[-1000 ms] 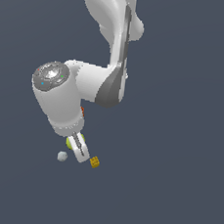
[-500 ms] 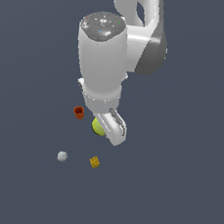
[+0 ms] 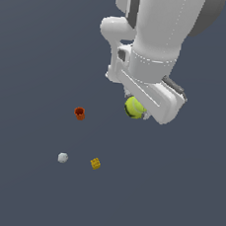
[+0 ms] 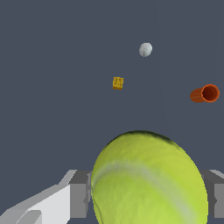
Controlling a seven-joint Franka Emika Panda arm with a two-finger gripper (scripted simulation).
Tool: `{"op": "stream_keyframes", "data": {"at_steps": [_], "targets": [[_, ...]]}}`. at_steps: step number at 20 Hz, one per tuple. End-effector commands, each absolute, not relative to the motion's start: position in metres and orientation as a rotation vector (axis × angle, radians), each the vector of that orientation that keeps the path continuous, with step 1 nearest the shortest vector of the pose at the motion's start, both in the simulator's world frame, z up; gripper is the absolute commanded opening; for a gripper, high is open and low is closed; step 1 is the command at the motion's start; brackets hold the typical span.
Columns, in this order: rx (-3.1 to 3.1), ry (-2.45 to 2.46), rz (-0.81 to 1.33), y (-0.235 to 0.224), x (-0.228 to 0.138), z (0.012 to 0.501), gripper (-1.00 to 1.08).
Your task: Pick up a designated object from a clutter of objects.
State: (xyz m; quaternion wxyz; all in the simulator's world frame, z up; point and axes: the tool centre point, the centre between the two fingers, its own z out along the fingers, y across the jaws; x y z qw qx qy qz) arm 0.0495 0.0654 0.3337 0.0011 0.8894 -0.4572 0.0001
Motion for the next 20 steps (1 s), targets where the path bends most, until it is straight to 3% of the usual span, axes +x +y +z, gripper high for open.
{"op": "stream_keyframes", "data": {"at_steps": [1,11,20], "targets": [[2.792,-1.436,0.002,0.089,0.043,0.355,-1.00],[2.793,-1.437,0.001,0.166,0.024,0.424,-1.00],[2.794,-1.437,0.000,0.188,0.021,0.443,-1.00]]}}
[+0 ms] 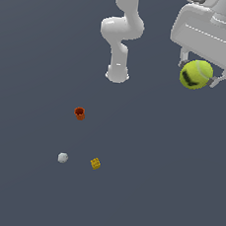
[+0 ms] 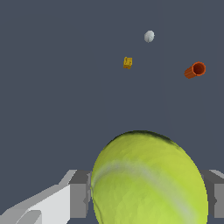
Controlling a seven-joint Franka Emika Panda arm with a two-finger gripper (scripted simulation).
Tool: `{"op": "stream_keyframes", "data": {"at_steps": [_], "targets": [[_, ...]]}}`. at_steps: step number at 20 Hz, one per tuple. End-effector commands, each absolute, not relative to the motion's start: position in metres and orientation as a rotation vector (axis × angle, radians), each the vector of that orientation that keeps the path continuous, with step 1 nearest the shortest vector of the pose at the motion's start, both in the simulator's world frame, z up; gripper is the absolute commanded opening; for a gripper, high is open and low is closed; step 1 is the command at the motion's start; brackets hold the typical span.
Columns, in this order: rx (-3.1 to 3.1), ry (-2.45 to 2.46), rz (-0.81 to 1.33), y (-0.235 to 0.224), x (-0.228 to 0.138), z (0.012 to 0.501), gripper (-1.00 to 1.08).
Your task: Pick up a designated object from a clutter of objects.
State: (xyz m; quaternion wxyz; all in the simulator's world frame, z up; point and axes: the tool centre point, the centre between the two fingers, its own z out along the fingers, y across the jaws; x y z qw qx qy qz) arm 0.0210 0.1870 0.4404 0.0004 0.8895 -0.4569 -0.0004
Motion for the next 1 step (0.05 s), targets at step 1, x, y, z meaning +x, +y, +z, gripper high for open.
{"op": "stream_keyframes", "data": {"at_steps": [1], "targets": [[2.794,-1.437,0.000,0.1887,0.0209,0.4429,-1.00]]}}
